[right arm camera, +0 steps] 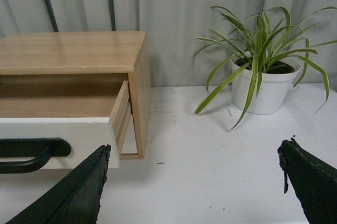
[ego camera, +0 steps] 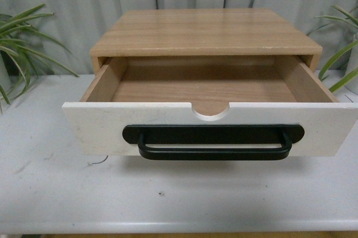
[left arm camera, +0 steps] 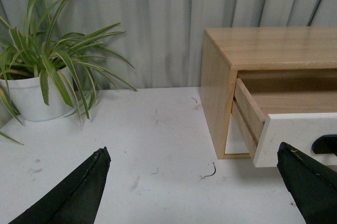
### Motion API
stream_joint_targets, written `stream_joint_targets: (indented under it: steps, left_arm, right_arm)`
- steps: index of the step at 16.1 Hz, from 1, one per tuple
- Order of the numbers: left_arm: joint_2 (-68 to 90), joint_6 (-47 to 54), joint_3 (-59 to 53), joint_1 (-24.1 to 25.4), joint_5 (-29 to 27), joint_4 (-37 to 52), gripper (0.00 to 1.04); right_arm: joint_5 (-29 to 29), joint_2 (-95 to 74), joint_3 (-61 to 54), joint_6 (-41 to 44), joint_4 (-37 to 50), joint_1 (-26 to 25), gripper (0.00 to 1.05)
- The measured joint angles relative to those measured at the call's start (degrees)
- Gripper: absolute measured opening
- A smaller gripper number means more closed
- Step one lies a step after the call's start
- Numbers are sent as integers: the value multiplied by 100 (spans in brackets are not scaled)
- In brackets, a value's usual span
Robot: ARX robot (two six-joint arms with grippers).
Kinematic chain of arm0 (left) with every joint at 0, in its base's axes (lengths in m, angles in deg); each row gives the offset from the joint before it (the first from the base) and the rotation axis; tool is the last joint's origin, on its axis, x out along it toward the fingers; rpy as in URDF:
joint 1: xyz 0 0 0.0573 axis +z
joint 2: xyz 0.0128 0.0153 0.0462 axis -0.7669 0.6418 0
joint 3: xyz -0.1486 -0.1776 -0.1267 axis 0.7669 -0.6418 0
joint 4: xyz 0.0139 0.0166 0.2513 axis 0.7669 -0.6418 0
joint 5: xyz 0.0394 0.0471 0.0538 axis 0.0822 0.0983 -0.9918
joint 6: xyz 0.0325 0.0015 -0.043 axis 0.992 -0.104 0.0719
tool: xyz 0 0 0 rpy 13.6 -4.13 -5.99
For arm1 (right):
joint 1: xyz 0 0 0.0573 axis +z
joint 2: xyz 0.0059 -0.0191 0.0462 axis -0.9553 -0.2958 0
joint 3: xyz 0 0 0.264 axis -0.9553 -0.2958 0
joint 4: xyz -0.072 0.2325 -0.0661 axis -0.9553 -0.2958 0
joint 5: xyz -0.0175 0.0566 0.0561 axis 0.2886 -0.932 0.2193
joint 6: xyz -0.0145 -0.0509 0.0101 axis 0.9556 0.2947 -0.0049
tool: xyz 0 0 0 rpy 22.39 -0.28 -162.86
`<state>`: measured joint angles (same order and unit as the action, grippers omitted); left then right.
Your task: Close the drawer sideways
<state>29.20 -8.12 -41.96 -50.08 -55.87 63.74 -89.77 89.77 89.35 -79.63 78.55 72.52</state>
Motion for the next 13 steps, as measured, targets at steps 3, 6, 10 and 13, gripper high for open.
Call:
stream_joint_targets:
  steps: [3, 6, 10, 13]
  left_arm:
    - [0, 0, 0, 0, 0, 0, 98]
    - [0, 2, 0, 0, 0, 0, 98]
    - [0, 2, 0, 0, 0, 0, 98]
    - [0, 0, 0, 0, 0, 0, 98]
  right_arm:
    - [2, 0, 0, -2, 0, 0, 98]
    - [2, 0, 0, 0, 0, 0, 98]
    - [2, 0, 0, 0, 0, 0, 98]
    - [2, 0, 0, 0, 0, 0, 98]
